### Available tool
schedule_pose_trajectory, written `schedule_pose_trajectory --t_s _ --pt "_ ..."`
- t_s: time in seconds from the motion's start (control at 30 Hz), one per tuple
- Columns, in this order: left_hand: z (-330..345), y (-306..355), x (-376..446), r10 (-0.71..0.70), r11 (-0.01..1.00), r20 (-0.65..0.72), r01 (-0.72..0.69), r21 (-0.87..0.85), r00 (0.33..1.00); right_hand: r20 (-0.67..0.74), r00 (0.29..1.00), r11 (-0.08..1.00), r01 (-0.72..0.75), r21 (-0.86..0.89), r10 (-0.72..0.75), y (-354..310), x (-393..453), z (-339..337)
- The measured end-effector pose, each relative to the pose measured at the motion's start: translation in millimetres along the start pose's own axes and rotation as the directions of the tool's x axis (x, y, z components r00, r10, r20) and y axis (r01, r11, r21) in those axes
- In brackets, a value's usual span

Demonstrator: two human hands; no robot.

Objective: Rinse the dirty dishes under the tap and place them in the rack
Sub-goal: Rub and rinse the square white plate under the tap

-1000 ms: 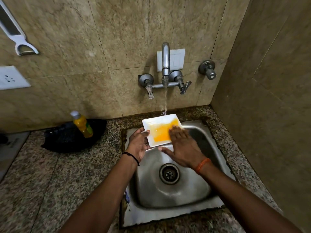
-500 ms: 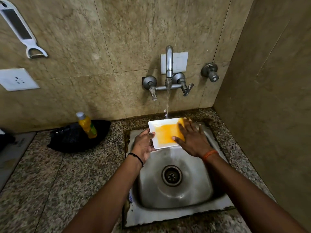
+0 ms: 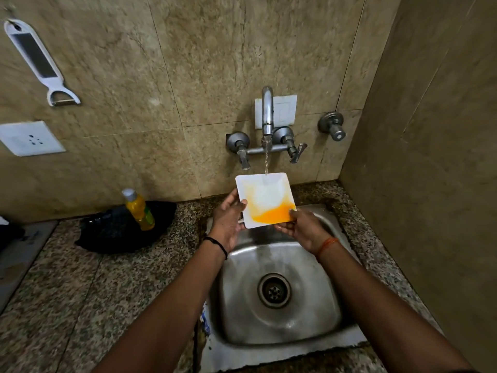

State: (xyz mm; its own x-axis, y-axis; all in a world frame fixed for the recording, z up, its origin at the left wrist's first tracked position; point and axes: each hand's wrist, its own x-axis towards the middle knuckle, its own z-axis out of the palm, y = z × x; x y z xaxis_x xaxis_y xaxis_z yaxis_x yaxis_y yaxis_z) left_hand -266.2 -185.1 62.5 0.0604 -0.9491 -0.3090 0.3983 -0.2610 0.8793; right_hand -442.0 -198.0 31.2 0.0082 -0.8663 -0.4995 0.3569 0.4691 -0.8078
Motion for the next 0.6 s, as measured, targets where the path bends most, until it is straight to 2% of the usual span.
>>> schedule_pose_trajectory --t_s 0.13,0.23,0.33,0.47,0.6 --pt "-9 -1 5 0.010 1.000 -0.006 -0.010 0.001 1.000 -0.026 0.998 0.999 -0.049 0.022 0.050 -6 0 5" --pt "-19 -5 10 -0.058 0.996 -0.025 0.056 -0.072 0.998 -0.086 0.989 0.987 0.112 -0.118 -0.122 -28 -4 10" --pt "-18 -9 13 -0.103 0.993 -0.044 0.100 -0.070 0.994 -0.159 0.912 0.890 0.310 -0.334 -0.377 -60 2 12" --pt "-2 -8 13 -0.129 0.991 -0.038 0.128 -0.046 0.991 -0.163 0.845 0.750 0.342 -0.565 -0.509 -101 15 23" --pt "9 -2 13 -0.134 0.991 -0.017 0.134 -0.023 0.991 -0.188 0.829 0.736 0.334 -0.590 -0.527 -120 48 24"
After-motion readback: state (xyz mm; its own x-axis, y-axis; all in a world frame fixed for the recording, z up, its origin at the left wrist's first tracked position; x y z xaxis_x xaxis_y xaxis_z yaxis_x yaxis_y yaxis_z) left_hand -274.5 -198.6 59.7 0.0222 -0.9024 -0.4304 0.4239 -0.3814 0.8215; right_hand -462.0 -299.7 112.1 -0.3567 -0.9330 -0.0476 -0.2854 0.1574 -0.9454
